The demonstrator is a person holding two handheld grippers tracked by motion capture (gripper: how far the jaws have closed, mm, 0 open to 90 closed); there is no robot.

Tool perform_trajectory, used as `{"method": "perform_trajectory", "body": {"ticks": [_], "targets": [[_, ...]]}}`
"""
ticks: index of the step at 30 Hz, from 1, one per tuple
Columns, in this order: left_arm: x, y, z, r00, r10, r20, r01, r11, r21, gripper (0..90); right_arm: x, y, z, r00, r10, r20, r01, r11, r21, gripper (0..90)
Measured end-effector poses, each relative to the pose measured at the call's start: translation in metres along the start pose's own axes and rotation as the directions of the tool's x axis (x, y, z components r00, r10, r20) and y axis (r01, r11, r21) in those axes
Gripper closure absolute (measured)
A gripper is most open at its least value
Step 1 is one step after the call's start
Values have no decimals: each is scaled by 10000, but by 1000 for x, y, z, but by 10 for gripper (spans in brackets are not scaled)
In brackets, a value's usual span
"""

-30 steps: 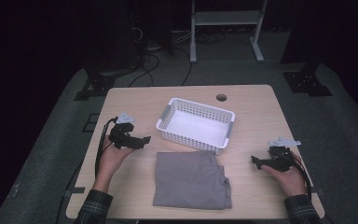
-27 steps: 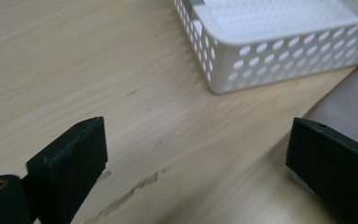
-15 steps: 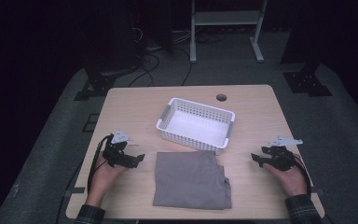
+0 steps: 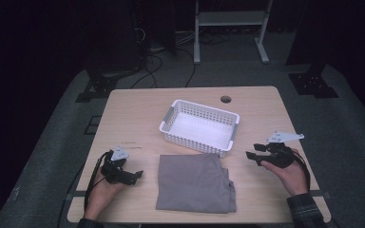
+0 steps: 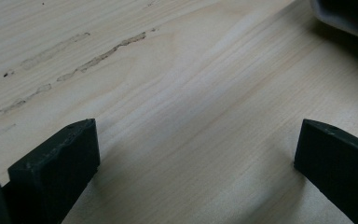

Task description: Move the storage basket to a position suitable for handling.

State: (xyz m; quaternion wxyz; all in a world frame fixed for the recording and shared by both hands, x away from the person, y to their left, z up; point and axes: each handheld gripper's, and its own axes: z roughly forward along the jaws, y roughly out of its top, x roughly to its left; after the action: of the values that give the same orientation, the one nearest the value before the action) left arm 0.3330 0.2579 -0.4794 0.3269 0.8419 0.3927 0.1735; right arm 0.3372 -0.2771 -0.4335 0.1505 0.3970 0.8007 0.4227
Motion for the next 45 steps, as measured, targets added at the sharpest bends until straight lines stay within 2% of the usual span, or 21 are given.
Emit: {"method": "perform_trajectory", "body": {"ticks": [2,5,15,23,32,38,45], "targets": [[1,-3,0,9998,-121,136,123,9998,-181,0,1,2,1,10000,-52,-71,52,10000,-1,484],[2,-5,0,9998,-73,180,81,9991,-409,0,5,10,5,9992,-242,-331,242,9997,8,489],[1,-6,0,9998,-121,149,127,9991,-407,0,19,38,18,9921,-750,-1003,735,9971,-186,508],[2,-5,0,9998,-151,132,157,9991,-402,0,29,55,27,9868,-999,-1273,971,9949,-281,522],[2,-5,0,9998,-152,132,157,9991,-404,0,44,81,50,9743,-1373,-1788,1336,9905,-330,545],[2,-5,0,9998,-158,139,164,9990,-420,0,55,91,70,9634,-1654,-2108,1688,9857,-23,574],[2,-5,0,9998,-129,136,134,9992,-381,0,68,100,95,9528,-1955,-2323,2136,9753,556,621]]}}
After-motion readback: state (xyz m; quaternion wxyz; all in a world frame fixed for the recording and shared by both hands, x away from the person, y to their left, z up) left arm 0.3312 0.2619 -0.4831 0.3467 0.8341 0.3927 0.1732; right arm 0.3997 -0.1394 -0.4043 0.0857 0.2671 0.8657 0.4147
